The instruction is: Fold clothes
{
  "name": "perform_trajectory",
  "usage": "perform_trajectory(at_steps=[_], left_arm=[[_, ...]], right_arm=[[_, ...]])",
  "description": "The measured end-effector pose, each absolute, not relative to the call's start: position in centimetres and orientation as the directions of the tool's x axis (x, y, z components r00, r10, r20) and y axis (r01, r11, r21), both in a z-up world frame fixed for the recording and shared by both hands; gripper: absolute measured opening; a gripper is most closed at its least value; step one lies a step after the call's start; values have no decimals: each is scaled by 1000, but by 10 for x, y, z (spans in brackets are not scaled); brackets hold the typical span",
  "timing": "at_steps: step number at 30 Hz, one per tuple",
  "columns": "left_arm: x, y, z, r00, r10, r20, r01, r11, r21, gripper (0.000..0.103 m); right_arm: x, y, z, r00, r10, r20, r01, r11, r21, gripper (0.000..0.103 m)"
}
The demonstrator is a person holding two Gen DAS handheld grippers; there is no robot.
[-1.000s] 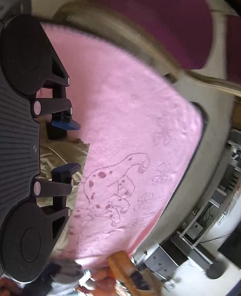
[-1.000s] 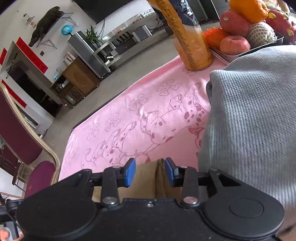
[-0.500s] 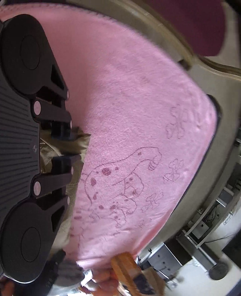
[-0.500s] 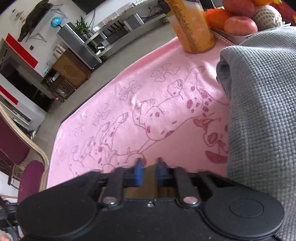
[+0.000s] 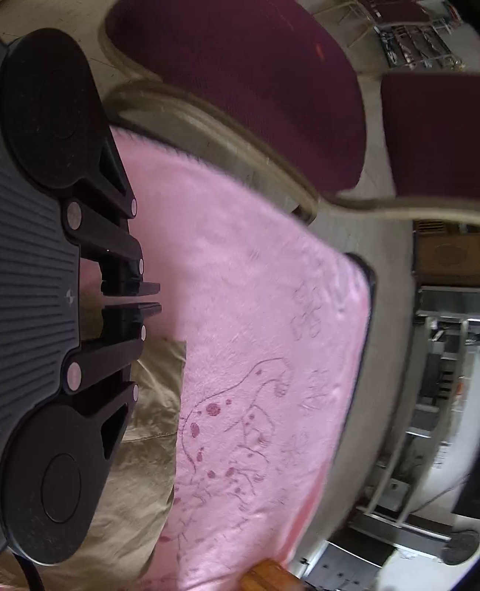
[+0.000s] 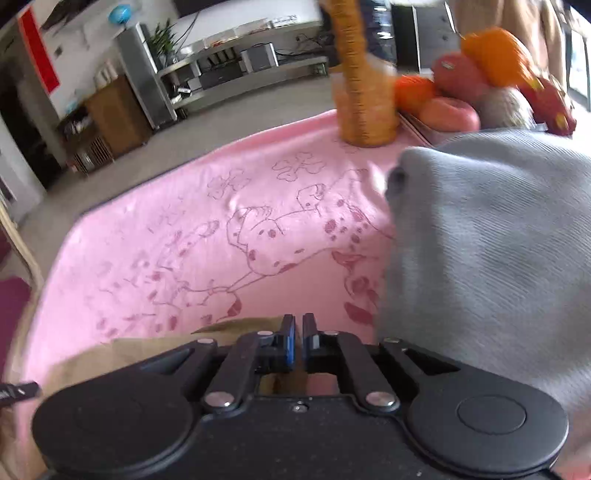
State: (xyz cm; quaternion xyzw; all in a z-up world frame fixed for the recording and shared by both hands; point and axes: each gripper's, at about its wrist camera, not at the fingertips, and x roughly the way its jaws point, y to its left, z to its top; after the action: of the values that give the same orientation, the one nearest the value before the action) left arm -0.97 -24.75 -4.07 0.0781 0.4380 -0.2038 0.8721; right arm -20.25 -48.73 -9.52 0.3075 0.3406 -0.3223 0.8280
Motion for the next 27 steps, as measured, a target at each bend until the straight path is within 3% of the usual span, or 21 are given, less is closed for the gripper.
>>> perform_trajectory(at_steps=[3, 6, 9, 13, 14, 15, 19, 22, 27], left_arm=[[-32, -227, -30, 547, -328, -770, 455, 889, -56, 22], [-59, -216, -27, 533, -379, -757, 521, 851, -59, 30], [-78, -214, -24, 527, -431, -733, 567, 820, -75, 31], [-100, -227, -19, 522, -510, -684, 654, 754, -62, 30], [-103, -230, -19, 529, -512, -677, 661, 749, -50, 27], [-103, -235, -23, 526, -512, -679, 664, 746, -48, 18], [-87, -251, -56, 442, -443, -780, 650, 758, -62, 12], [-82, -253, -69, 410, -410, -815, 650, 758, -55, 15], [-80, -253, -79, 393, -370, -842, 656, 754, -25, 22]], right_arm=[[-237, -478, -78, 628, -285, -724, 706, 600, 376, 33], [-270, -467, -71, 684, -243, -688, 666, 593, 453, 34], [-286, -459, -71, 736, -219, -641, 627, 577, 523, 40], [-273, -453, -84, 780, -116, -615, 558, 575, 599, 39], [-267, -451, -88, 786, -84, -612, 540, 575, 615, 38], [-262, -450, -92, 792, -51, -608, 522, 573, 631, 37], [-239, -445, -108, 807, 79, -586, 450, 561, 695, 37], [-226, -447, -124, 766, 112, -633, 484, 549, 682, 37], [-220, -453, -141, 663, 89, -743, 581, 565, 586, 21]])
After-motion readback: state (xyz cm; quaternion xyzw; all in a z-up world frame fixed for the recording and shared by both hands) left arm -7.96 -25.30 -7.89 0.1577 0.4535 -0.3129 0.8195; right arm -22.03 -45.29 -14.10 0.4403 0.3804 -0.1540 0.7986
